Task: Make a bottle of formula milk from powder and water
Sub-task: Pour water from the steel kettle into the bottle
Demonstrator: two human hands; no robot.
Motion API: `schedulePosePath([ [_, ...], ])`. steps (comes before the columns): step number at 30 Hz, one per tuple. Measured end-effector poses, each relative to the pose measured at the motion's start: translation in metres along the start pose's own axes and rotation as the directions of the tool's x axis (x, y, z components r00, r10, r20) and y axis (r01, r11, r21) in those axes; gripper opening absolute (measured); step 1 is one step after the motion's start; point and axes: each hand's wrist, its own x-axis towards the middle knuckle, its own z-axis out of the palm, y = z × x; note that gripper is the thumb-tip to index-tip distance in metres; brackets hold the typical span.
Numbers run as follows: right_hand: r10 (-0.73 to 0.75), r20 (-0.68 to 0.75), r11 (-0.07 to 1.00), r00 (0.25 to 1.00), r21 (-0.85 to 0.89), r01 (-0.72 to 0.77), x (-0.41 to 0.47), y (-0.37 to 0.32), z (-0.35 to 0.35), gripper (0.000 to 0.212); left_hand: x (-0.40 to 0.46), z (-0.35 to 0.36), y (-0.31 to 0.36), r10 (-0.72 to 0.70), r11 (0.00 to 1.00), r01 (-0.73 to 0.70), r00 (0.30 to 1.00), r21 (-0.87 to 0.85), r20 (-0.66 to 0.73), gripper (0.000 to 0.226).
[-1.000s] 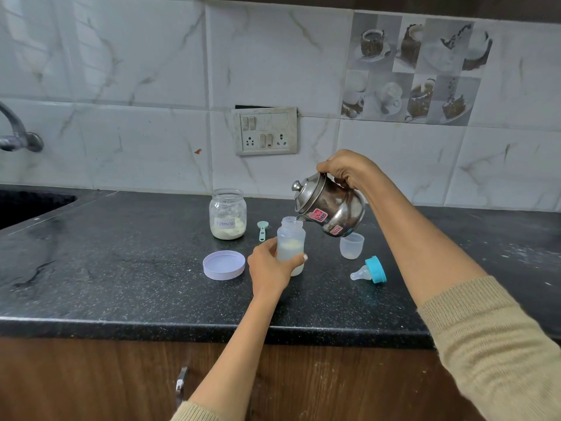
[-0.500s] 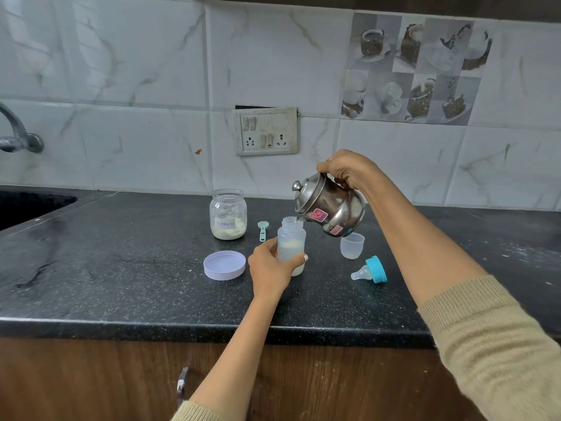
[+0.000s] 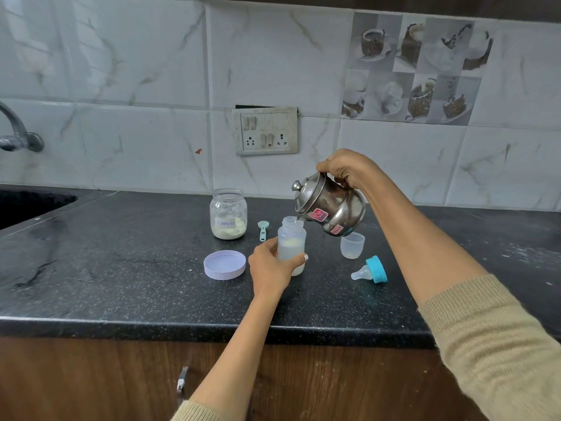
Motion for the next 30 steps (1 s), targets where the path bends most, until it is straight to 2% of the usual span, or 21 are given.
schedulePosePath([
  [15, -0.012, -0.001, 0.999, 1.000, -0.037, 0.012, -0.0029, -0.0022, -0.0015, 0.016, -0.0002, -0.0004, -0.0005, 0.013, 1.000, -0.013, 1.000, -0.006, 0.001, 0.054],
  [19, -0.004, 0.009, 1.000, 1.000, -0.026, 0.005, -0.0007, -0.0017, -0.0010, 0.023, -0.0004, -0.0006, -0.0003, 0.016, 1.000, -0.016, 1.000, -0.004, 0.003, 0.055],
  [22, -0.006, 0.007, 1.000, 1.000, -0.018, 0.006, -0.0006, -0.0023, -0.0004, 0.017, -0.0005, -0.0006, 0.0000, 0.014, 1.000, -0.014, 1.000, -0.003, 0.002, 0.055],
  [30, -0.012, 0.008, 1.000, 1.000, -0.028, 0.012, -0.0002, -0.0021, -0.0009, 0.016, -0.0005, -0.0007, -0.0002, 0.023, 1.000, -0.023, 1.000, 0.002, 0.001, 0.055],
])
